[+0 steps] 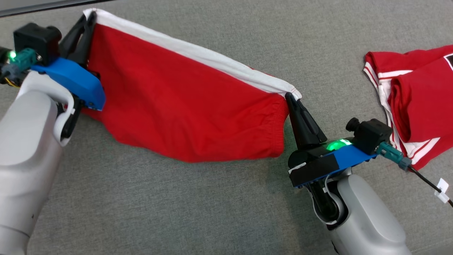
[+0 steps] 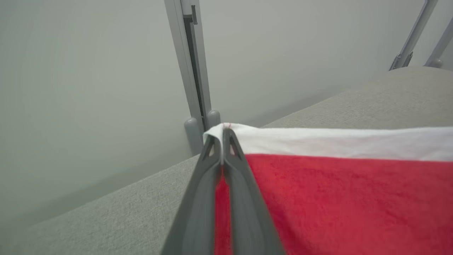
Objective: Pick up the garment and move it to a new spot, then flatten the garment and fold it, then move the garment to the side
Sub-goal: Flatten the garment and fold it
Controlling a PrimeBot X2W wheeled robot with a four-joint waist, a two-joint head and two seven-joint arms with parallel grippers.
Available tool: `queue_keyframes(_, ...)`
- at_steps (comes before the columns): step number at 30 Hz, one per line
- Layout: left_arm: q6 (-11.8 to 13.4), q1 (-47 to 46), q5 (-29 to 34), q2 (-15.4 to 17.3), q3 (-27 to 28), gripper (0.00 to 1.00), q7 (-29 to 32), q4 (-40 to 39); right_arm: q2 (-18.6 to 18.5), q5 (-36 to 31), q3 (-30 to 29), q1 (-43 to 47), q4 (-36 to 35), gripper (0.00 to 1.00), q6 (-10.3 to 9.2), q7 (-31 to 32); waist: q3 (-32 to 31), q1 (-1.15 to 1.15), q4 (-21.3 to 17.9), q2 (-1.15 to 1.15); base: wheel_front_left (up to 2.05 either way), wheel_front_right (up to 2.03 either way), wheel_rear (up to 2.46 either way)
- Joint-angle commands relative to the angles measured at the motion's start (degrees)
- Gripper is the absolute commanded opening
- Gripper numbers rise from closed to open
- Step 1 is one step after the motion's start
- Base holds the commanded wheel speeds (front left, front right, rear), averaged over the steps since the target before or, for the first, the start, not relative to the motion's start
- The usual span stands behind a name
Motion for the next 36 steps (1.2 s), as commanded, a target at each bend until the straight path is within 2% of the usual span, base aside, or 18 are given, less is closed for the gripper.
queue_keyframes(1, -0.07, -1.68, -0.78, 0.4, -0.87, 0.0, 0.08, 1.25, -0.07, 0.34, -0.03, -1.08, 0.19, 0.0, 0.0, -0.2, 0.56, -0.01, -0.18, -0.02, 0.0, 0.0, 0.0)
queue_keyframes(6, -0.07, -5.09, -3.12, -0.06, -1.65, 0.0, -0.49, 5.08, -0.08, 0.92, 0.82, -2.44, 0.67, 0.0, 0.0, -0.2, 2.15, -0.01, -1.13, -0.02, 0.0, 0.0, 0.0)
queue_keyframes(10, -0.07, -5.67, -3.68, -1.53, -2.94, 0.0, -0.77, 8.58, -0.13, -1.71, 1.75, -2.87, 1.31, 0.0, -0.01, -0.2, 2.57, -0.01, -1.44, -0.02, 0.0, 0.0, 0.0)
queue_keyframes(11, -0.07, -5.61, -3.75, -1.74, -3.13, 0.31, -1.12, 9.21, -0.08, -2.75, 2.01, -3.16, 1.54, 0.37, 0.0, -0.2, 2.57, -0.01, -1.47, -0.02, 0.0, 0.0, 0.0)
queue_keyframes(12, -0.07, -5.46, -4.07, -2.09, -3.32, 0.79, -1.46, 9.83, -0.06, -3.4, 1.95, -3.41, 1.5, 0.85, 0.0, -0.2, 2.56, -0.01, -1.45, -0.02, 0.0, 0.0, 0.0)
queue_keyframes(13, -0.07, -5.23, -3.96, -2.42, -3.69, 1.0, -1.89, 10.33, -0.06, -3.71, 1.74, -3.33, 1.6, 1.0, 0.0, -0.2, 2.46, -0.01, -1.34, -0.02, 0.0, 0.0, 0.0)
queue_keyframes(22, 0.51, -1.43, -5.57, -4.75, -2.03, 1.0, -3.78, 12.64, -0.1, -7.88, -2.89, -0.07, 1.31, 1.0, 0.0, -0.2, -0.32, -0.01, 0.43, -0.02, 0.0, 0.0, 0.0)
queue_keyframes(31, 0.9, 7.57, -6.53, -7.3, 0.75, 1.0, -3.79, 12.86, -0.11, -10.74, -8.75, 4.88, 0.1, 1.0, 0.0, -0.2, -3.24, -0.01, 1.2, -0.02, 0.0, 0.0, 0.0)
queue_keyframes(36, 2.91, 8.27, -5.86, -7.5, 1.44, 1.0, -3.79, 15.63, -0.07, -11.86, -9.97, 6.49, -0.38, 1.0, 0.0, -0.2, -3.21, -0.01, 0.48, -0.02, 0.0, 0.0, 0.0)
